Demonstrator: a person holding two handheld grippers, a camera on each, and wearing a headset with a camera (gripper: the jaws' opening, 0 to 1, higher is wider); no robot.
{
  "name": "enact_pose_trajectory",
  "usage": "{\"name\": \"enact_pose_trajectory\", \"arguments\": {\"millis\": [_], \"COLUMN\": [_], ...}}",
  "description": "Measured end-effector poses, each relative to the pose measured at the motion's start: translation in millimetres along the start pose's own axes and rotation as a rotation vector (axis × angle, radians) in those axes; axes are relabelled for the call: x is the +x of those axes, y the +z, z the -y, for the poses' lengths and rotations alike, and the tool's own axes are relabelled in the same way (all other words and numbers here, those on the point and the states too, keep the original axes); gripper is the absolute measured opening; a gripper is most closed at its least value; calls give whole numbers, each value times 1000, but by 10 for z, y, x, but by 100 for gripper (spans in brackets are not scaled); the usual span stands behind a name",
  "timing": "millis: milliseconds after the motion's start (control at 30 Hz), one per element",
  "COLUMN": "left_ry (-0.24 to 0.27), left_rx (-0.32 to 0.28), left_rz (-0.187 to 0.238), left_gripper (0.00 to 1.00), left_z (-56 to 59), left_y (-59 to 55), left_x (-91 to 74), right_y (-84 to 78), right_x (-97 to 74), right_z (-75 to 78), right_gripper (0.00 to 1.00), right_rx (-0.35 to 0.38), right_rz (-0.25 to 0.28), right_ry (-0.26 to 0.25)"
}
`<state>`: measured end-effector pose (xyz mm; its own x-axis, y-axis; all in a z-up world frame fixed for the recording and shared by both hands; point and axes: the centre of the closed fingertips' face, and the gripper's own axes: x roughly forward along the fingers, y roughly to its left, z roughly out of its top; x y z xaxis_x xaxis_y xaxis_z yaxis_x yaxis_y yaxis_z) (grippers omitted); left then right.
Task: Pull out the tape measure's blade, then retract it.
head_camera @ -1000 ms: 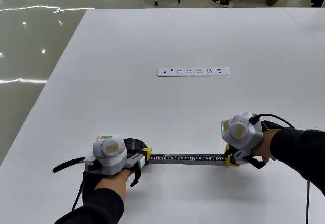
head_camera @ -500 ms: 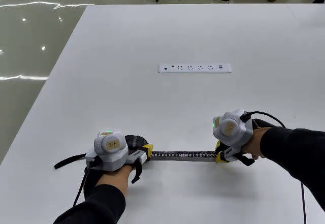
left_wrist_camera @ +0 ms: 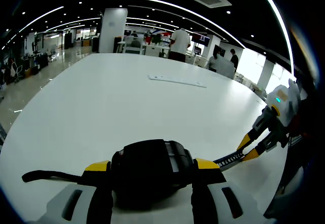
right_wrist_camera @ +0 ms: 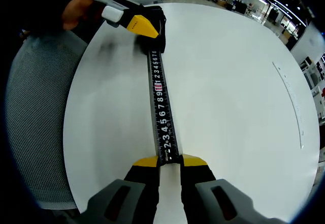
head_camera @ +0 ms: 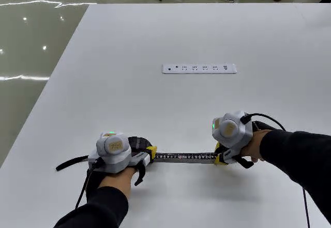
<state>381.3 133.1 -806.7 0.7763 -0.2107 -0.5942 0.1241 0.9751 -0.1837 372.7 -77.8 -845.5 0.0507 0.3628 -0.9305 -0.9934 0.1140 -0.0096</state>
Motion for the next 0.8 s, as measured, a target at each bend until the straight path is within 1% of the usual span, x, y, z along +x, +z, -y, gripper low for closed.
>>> {"name": "enact_pose_trajectory", "arguments": {"millis": [333, 533, 667, 800], "left_ry": [-2, -5, -5, -7], "left_rx": [-2, -3, -3, -4], "left_rz": [2, 1, 5, 3], "left_gripper": [58, 58, 58, 58], "left_z": [1, 3, 4, 3], "left_y": [-3, -7, -7, -7], "left_x": [-3, -3, -10, -8], "right_y": [99, 146, 182, 205], "right_x": [21, 31, 41, 42], "right_z": [-12, -19, -20, -25], "right_gripper": [10, 10, 10, 10], "right_rx": [6, 5, 32, 26], "right_rz": [19, 19, 46, 51], "right_ry": [-7, -8, -8, -6]}}
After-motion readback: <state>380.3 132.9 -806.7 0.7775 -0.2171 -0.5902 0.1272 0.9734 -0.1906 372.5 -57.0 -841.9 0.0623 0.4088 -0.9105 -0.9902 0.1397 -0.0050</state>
